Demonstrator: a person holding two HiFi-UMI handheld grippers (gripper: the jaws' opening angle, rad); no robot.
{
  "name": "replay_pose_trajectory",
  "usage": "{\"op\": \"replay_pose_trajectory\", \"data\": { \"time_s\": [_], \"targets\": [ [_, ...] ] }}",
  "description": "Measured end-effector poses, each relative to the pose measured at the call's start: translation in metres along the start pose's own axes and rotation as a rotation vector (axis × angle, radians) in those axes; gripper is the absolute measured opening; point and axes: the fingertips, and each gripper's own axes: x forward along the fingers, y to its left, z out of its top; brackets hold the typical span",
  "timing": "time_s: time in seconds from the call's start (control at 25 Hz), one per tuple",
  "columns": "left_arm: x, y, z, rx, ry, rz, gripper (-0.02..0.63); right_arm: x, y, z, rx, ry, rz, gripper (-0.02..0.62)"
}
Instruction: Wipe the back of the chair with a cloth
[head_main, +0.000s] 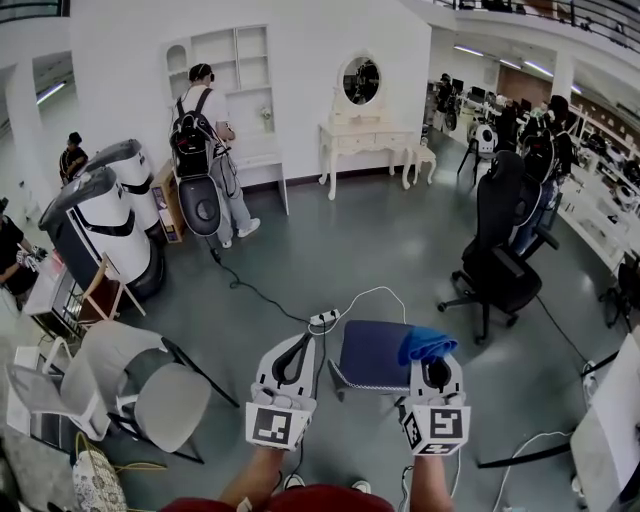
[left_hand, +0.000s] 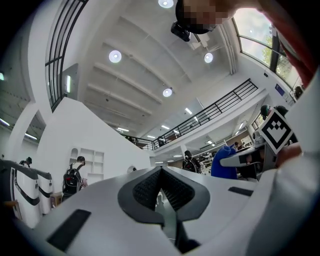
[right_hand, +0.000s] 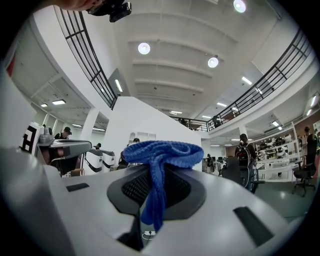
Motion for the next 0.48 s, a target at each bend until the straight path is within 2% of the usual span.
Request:
{"op": "replay_pose_trajectory", "data": {
  "time_s": [0.48],
  "targets": [
    [-0.006, -0.011, -0.001, -0.025, 0.019, -0.019, 0.014, -0.008, 0.002, -0.005, 0.007, 0.019, 0.007, 0.060]
  ]
}}
